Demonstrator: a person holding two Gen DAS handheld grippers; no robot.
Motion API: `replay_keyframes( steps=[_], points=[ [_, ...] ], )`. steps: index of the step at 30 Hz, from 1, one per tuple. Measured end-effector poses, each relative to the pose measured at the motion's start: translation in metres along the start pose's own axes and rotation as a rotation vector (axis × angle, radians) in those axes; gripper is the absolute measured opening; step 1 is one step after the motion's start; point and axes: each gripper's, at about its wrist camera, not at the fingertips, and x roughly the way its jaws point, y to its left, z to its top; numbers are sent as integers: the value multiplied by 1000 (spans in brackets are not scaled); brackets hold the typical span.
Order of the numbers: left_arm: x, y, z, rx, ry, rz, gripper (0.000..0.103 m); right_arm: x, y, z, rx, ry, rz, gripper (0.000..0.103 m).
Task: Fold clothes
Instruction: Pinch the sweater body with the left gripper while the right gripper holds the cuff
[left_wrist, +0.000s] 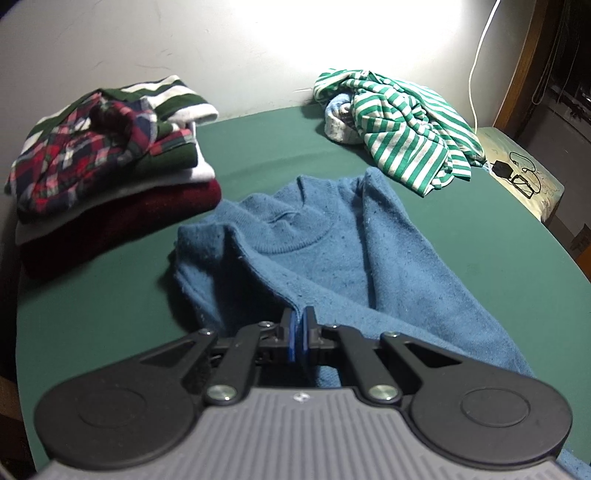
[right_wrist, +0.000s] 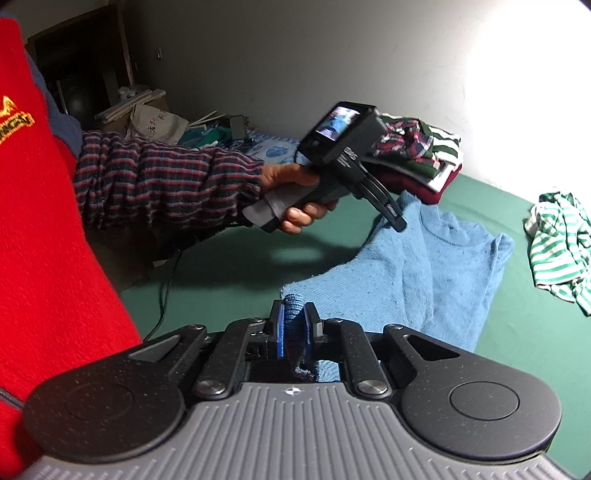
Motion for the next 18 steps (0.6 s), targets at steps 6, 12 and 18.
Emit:
replay_keyframes(
  steps=[6, 12, 18],
  points=[
    [8, 2, -11, -5, 38, 21, 0, 7, 4, -7, -12, 34, 12, 11],
    [23, 2, -15, 13, 60, 51, 1, 25, 6, -14, -18, 84, 47, 11],
    [25, 3, -16, 17, 63, 60, 3, 42, 10, -22, 3, 144, 89, 11]
  ],
)
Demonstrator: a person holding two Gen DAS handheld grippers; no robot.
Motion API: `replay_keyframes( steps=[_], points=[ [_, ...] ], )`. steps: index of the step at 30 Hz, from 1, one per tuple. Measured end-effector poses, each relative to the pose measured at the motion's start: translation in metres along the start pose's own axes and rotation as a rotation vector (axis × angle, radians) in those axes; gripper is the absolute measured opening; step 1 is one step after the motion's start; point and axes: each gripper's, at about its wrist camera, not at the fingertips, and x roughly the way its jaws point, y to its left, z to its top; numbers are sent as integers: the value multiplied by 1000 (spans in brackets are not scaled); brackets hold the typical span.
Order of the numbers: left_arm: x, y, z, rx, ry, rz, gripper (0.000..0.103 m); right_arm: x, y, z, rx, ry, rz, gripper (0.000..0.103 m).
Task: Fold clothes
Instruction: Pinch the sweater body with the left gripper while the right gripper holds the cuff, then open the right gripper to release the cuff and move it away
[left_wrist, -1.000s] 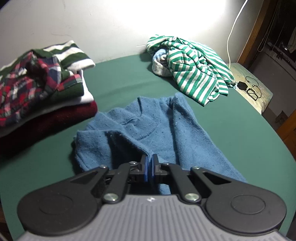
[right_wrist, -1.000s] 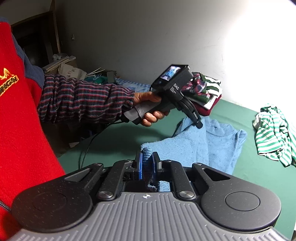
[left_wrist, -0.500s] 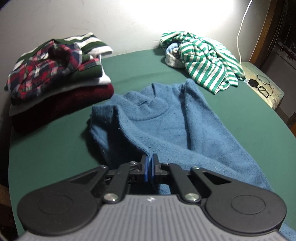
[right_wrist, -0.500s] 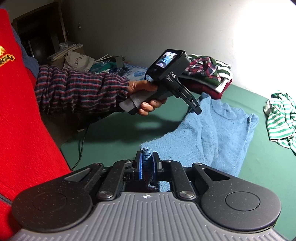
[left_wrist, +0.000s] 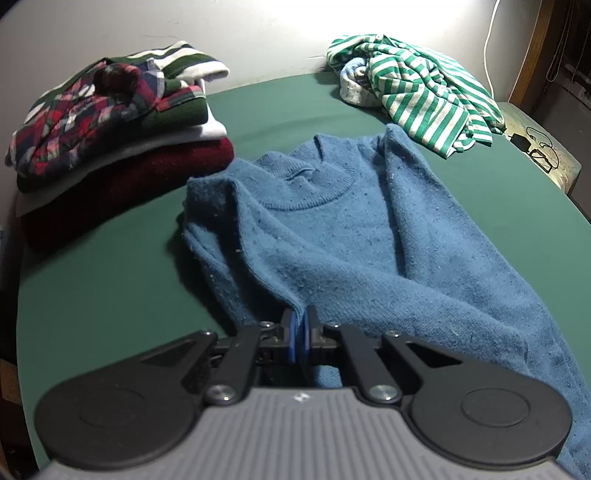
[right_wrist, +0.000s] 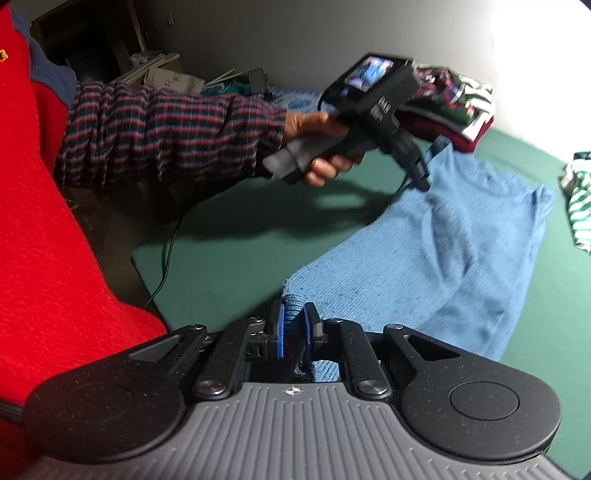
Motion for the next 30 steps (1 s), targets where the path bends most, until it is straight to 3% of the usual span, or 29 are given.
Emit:
replay_keyframes(
  steps=[18, 24, 26, 30],
  points=[
    [5, -16, -6, 76, -24, 83, 5, 55, 20, -9, -22, 201, 46, 12],
    [5, -21, -9, 101, -32, 101, 6, 66, 19, -9, 6, 259, 57, 18],
    [4, -21, -9, 102, -36, 100, 6, 53, 15, -3, 8, 254, 66, 22],
    [-3, -17, -10, 79, -52, 88, 12, 12, -1, 20, 35, 108, 28, 22]
  ],
)
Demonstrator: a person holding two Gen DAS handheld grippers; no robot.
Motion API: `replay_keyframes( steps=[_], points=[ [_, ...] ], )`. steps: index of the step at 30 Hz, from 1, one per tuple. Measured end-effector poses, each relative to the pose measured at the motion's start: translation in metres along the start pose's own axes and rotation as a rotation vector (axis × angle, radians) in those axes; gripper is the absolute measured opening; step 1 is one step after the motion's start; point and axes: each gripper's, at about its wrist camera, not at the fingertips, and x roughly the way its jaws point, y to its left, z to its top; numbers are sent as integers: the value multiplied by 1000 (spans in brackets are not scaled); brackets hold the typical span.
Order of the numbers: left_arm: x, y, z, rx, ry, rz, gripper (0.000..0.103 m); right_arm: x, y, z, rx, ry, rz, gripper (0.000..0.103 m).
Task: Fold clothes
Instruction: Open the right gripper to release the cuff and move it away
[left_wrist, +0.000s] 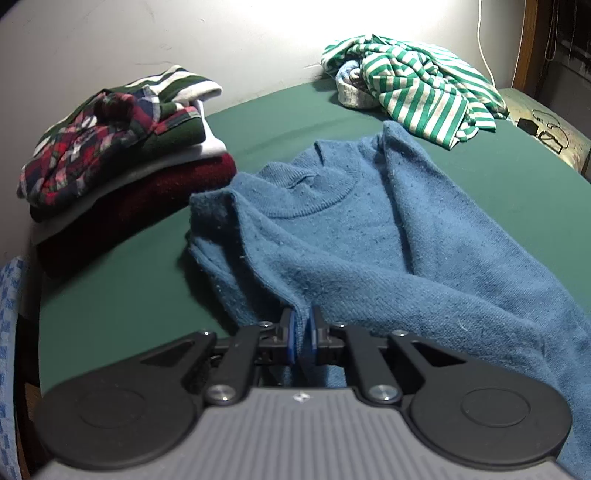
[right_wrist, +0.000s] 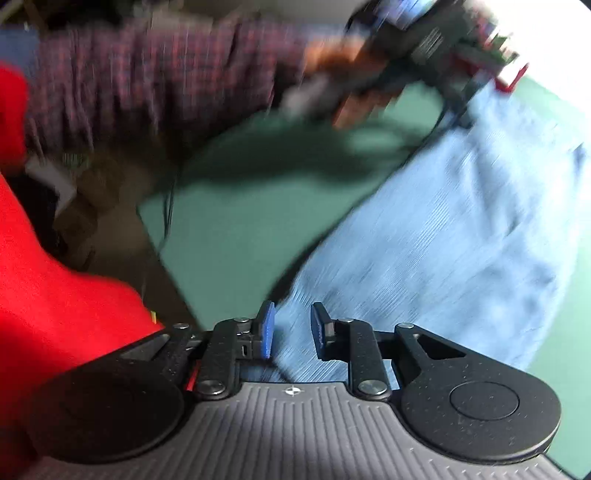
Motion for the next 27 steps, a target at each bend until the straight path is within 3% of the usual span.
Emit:
replay_keyframes(
  steps=[3, 8, 12, 22, 27],
  points=[
    [1, 0, -1, -2, 6, 11, 14, 8, -7, 14, -30, -31, -98, 21],
    [1, -11, -1, 22, 14, 47, 13, 64, -23, 28, 23, 20, -222, 15],
    [3, -14, -3, 19, 15, 66, 12, 85, -28, 16, 42, 68, -224, 15],
    [-2, -10, 0, -55, 21, 95, 15, 68, -26, 20, 51, 0, -235, 16],
    [-4, -6, 4, -97, 32, 146, 17, 79, -28, 15, 67, 40, -235, 16]
  ],
)
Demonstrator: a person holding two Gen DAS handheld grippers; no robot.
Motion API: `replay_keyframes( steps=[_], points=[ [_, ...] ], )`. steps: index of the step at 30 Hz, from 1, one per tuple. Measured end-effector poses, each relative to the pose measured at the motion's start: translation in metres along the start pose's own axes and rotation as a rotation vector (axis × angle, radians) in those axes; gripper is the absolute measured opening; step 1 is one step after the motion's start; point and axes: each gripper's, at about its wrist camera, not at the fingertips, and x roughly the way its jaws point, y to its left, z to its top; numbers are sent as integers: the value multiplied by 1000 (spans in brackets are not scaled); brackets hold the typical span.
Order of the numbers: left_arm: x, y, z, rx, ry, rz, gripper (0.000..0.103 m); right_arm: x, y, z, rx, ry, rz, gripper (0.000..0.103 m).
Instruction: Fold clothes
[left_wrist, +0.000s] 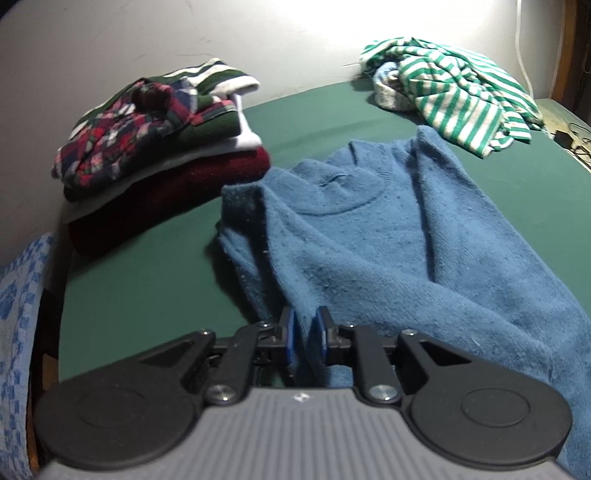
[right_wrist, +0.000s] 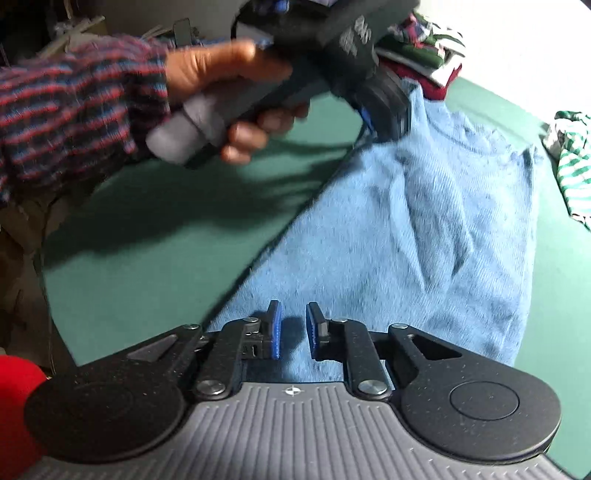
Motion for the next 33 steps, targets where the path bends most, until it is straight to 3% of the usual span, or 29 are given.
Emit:
replay_keyframes(
  steps=[9, 15, 18, 24, 30, 33],
  points=[
    [-1, 19, 15, -112, 27, 118, 17, -3, 0, -17, 40, -23, 25, 20],
    [2, 21, 20, -142, 24, 121, 19, -7, -7, -16, 62, -40, 48, 18],
    [1, 22, 14, -136, 12, 141, 25, -14, -23, -3, 117, -111, 15, 19],
    [-6, 26, -5, -141, 9, 124, 25, 11, -66, 22, 186, -127, -86, 19],
    [-21, 6, -30, -89, -9, 90, 25, 6, -84, 31, 186, -111, -39, 16],
    [-28, -5, -43, -101, 2, 42, 26, -15, -104, 46, 213, -187, -39, 17]
  ],
)
